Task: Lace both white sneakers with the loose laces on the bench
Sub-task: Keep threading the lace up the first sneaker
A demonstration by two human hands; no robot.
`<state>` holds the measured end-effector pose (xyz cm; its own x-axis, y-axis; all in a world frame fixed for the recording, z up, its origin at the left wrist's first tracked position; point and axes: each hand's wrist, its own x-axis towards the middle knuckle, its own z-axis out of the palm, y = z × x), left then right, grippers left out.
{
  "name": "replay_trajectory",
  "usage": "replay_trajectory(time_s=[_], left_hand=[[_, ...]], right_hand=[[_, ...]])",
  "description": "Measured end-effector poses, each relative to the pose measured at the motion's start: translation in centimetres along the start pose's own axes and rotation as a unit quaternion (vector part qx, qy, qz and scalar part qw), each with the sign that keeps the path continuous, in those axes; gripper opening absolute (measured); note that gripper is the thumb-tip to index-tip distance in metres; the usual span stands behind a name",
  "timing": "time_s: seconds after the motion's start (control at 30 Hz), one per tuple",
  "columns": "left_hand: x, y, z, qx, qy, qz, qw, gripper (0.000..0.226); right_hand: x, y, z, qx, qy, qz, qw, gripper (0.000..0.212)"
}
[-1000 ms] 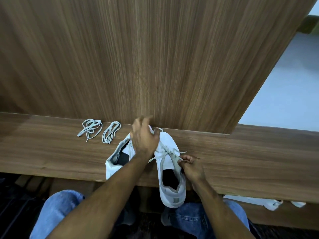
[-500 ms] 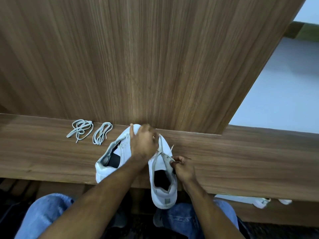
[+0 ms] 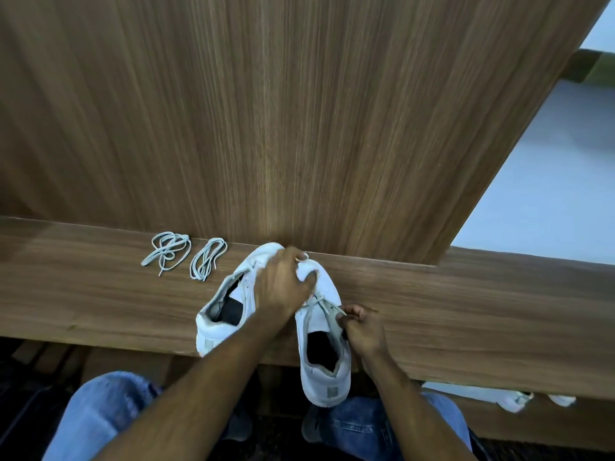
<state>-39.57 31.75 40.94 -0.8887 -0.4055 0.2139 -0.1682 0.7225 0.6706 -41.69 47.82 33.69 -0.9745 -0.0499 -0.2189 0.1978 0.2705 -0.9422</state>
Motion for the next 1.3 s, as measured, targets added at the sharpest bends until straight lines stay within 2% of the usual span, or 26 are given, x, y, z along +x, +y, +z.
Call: replay_trajectory(time_s=[0.07, 0.13, 0.23, 0.33, 0.4, 0.53, 0.7, 0.8, 0.87, 0.9, 0.93, 0.97, 1.03, 1.07, 1.1, 1.17, 1.23, 1.3], left_hand=[[-1.8, -0.3, 1.2, 0.055, -0.095, -0.023, 0.994, 0.031], [-3.0, -0.8, 1.8, 0.089, -0.139, -0.054, 0.985, 0.026], [-3.6, -2.1, 1.9, -0.002, -0.125, -0.149, 0.981, 0.014], [-3.7, -3.3, 2.0, -0.090, -0.106, -0.202, 0.970, 0.030], [-4.1, -3.4, 2.2, -0.091, -0.095, -0.204, 0.970, 0.035], [-4.8, -3.5, 2.7, -0.063, -0.081, -0.182, 0.978, 0.026], [-4.9, -3.9, 2.7, -0.068, -0.085, -0.156, 0.982, 0.023], [-4.9, -4.0, 2.8, -0.062, -0.086, -0.159, 0.982, 0.024], [-4.8, -4.0, 2.9, -0.059, -0.091, -0.164, 0.980, 0.025], [-4.8, -4.1, 2.9, -0.057, -0.091, -0.164, 0.981, 0.024], [-4.8, -4.2, 3.0, -0.053, -0.092, -0.166, 0.980, 0.024], [-4.8, -4.2, 3.0, -0.051, -0.092, -0.167, 0.980, 0.023], [-4.7, -4.2, 3.0, -0.051, -0.092, -0.170, 0.980, 0.022], [-4.8, -4.2, 3.1, -0.051, -0.091, -0.171, 0.980, 0.021], [-4.8, -4.3, 3.2, -0.050, -0.088, -0.169, 0.980, 0.021], [-4.9, -4.1, 3.2, -0.043, -0.087, -0.167, 0.981, 0.020], [-4.9, -4.0, 3.2, -0.036, -0.087, -0.168, 0.981, 0.022], [-4.8, -4.0, 3.2, -0.033, -0.084, -0.171, 0.981, 0.023]], right_hand=[[0.0, 0.1, 0.0, 0.006, -0.005, -0.003, 1.000, 0.020], [0.0, 0.1, 0.0, 0.013, -0.009, -0.004, 1.000, 0.023], [0.2, 0.1, -0.2, 0.003, -0.006, -0.012, 1.000, 0.028], [0.5, 0.4, -0.2, -0.042, -0.004, -0.030, 0.999, 0.026], [0.3, 0.1, 0.0, -0.124, 0.003, -0.060, 0.990, 0.028], [-0.4, -2.4, 0.5, -0.311, -0.025, -0.176, 0.934, 0.045], [0.4, -4.1, 1.9, -0.505, -0.097, -0.254, 0.819, 0.030], [0.8, -4.3, 2.8, -0.563, -0.099, -0.286, 0.769, 0.027], [1.0, -4.3, 3.1, -0.579, -0.092, -0.301, 0.752, 0.024], [1.1, -4.2, 3.2, -0.560, -0.086, -0.305, 0.765, 0.021], [1.2, -4.2, 3.2, -0.513, -0.070, -0.301, 0.801, 0.018], [1.6, -4.2, 3.1, -0.438, -0.037, -0.275, 0.855, 0.013], [2.4, -4.7, 2.4, -0.233, 0.035, -0.149, 0.960, 0.012], [2.7, -4.9, 1.9, -0.148, 0.063, -0.087, 0.983, 0.014], [3.0, -4.7, 1.4, -0.105, 0.076, -0.042, 0.991, 0.013], [2.7, -4.5, 0.9, -0.143, 0.062, -0.020, 0.988, 0.011], [2.3, -4.0, 0.7, -0.216, 0.033, -0.095, 0.971, 0.024], [2.0, -3.8, 0.7, -0.284, -0.014, -0.224, 0.932, 0.034]])
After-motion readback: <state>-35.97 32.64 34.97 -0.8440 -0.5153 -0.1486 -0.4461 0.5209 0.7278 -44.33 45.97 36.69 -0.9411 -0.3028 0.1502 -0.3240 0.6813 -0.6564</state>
